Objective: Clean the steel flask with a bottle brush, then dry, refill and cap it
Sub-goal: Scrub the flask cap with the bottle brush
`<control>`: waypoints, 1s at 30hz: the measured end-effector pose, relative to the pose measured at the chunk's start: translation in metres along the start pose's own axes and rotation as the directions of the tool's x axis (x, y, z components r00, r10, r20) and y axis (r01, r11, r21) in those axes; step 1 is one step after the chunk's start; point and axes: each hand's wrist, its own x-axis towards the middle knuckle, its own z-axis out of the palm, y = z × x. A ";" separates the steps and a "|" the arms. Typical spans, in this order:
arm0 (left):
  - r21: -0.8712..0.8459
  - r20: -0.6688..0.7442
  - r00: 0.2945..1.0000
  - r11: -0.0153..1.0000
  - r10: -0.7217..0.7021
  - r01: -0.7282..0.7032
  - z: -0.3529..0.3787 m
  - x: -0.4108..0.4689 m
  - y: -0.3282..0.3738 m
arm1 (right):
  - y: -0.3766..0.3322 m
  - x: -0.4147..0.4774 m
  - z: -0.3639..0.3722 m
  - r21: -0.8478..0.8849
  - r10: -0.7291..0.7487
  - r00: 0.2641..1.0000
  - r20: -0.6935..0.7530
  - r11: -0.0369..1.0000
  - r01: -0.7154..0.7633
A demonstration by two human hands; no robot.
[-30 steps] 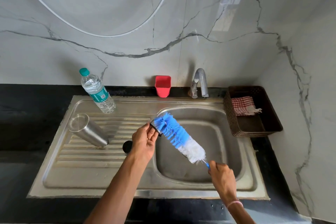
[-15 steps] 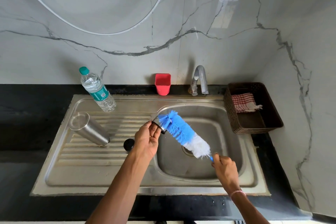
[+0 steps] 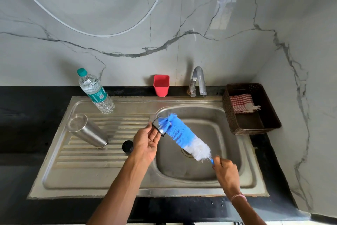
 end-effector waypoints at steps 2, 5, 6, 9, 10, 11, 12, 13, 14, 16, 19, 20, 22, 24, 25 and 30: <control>0.146 0.022 0.999 0.988 0.048 -0.051 -0.004 0.001 -0.007 | -0.004 -0.004 -0.006 0.008 0.022 1.000 0.004 1.000 -0.022; 0.442 0.102 0.973 0.867 0.206 -0.230 -0.008 0.001 -0.026 | -0.035 -0.002 -0.012 0.025 0.065 0.998 0.016 0.998 -0.066; 0.529 0.164 0.945 0.784 0.282 -0.326 -0.009 0.002 -0.031 | -0.046 0.000 -0.013 0.017 0.082 0.997 0.012 0.997 -0.082; 0.614 0.384 0.823 0.550 0.419 -0.567 -0.015 0.008 -0.036 | -0.058 0.006 -0.015 0.004 0.084 0.996 -0.004 0.996 -0.084; 0.624 0.430 0.790 0.488 0.436 -0.610 -0.018 0.010 -0.034 | -0.056 0.005 -0.017 0.002 0.081 0.997 0.000 0.997 -0.081; 0.632 0.452 0.769 0.446 0.451 -0.633 -0.020 0.011 -0.031 | -0.052 0.004 -0.018 0.011 0.077 0.997 0.010 0.997 -0.077; 0.642 0.441 0.769 0.436 0.463 -0.631 -0.023 0.015 -0.027 | -0.044 0.003 -0.019 0.022 0.076 0.997 0.027 0.997 -0.076; 0.653 0.424 0.778 0.438 0.465 -0.618 -0.026 0.019 -0.023 | -0.035 0.001 -0.021 0.031 0.074 0.996 0.043 0.997 -0.075; 0.670 0.413 0.778 0.422 0.473 -0.611 -0.028 0.022 -0.020 | -0.028 -0.001 -0.022 0.028 0.073 0.996 0.060 0.997 -0.075; 0.723 0.469 0.750 0.285 0.467 -0.630 -0.035 0.027 -0.015 | -0.021 -0.004 -0.026 0.001 0.059 0.995 0.081 0.998 -0.060; 0.770 0.597 0.684 -0.059 0.419 -0.636 -0.042 0.034 -0.010 | -0.035 0.005 -0.033 -0.040 0.024 0.996 0.088 0.999 -0.020; 0.764 0.616 0.682 -0.089 0.393 -0.639 -0.042 0.035 -0.010 | -0.041 0.011 -0.035 -0.043 0.023 0.995 0.099 0.999 -0.019; 0.755 0.589 0.727 0.080 0.352 -0.650 -0.037 0.031 -0.008 | -0.047 0.023 -0.040 -0.002 -0.001 0.990 0.143 1.000 0.001; 0.677 0.485 0.822 0.468 0.297 -0.568 -0.029 0.019 -0.005 | -0.041 0.031 -0.044 0.067 -0.024 0.983 0.180 0.998 0.012; 0.615 0.427 0.870 0.625 0.248 -0.480 -0.025 0.013 -0.004 | -0.035 0.033 -0.046 0.097 -0.026 0.980 0.198 0.995 0.006; 0.289 0.271 0.962 0.950 0.036 -0.117 -0.011 0.008 0.001 | -0.028 0.024 -0.037 0.138 -0.036 0.965 0.259 0.990 0.000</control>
